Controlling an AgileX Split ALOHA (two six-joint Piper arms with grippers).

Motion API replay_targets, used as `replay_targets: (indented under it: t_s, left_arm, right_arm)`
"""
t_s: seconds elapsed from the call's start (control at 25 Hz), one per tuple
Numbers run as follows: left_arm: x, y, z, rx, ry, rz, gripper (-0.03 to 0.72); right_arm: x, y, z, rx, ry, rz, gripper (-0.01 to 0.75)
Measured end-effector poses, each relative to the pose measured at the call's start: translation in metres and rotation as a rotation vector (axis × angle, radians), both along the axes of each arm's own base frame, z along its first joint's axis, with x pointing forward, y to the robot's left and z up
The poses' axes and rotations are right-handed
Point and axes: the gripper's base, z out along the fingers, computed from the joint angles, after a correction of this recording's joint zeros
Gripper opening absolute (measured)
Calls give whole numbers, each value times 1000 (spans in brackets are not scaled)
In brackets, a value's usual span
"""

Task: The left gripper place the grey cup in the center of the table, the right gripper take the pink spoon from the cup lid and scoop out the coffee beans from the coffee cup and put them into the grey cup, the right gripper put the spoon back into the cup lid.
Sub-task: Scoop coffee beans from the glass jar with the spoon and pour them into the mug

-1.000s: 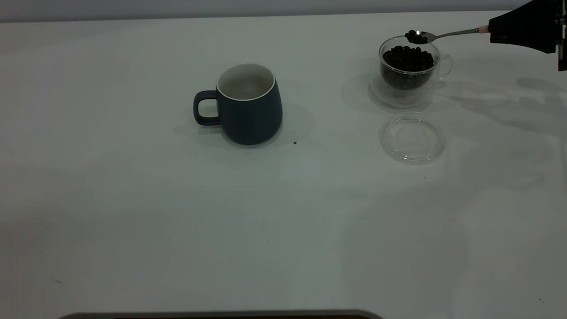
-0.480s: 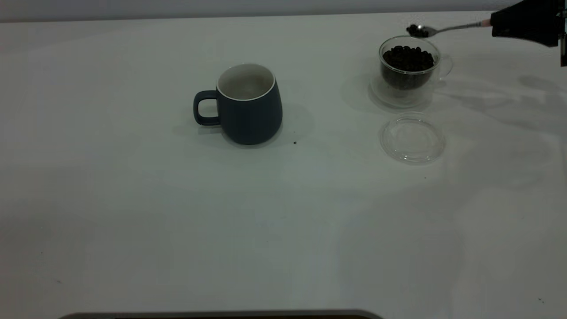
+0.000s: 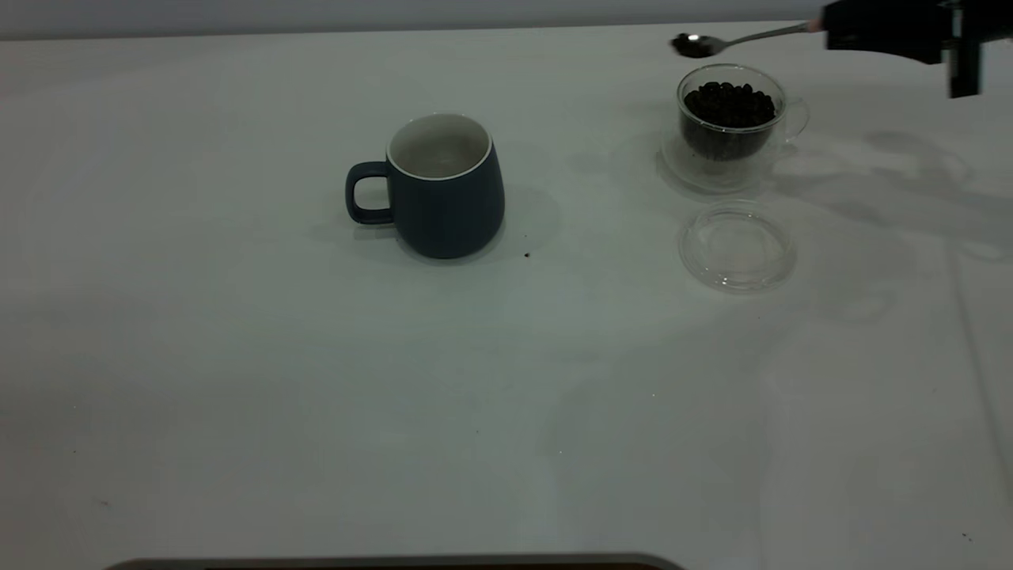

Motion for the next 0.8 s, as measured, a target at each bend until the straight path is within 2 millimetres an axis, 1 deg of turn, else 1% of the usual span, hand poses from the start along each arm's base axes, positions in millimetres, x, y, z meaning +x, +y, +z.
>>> replay_targets:
  t_s: [0.28, 0.52, 0.68, 0.8]
  left_arm:
    - [0, 0, 0, 0, 0, 0, 370]
    - [0, 0, 0, 0, 0, 0, 370]
    - [0, 0, 0, 0, 0, 0, 370]
    - [0, 0, 0, 0, 0, 0, 370]
  right_arm:
    - [3, 45, 2, 26, 0, 70, 97]
    - [1, 85, 4, 50, -1, 134, 97]
    - [-2, 109, 5, 60, -2, 177, 97]
    - [-4, 124, 6, 72, -2, 195, 97]
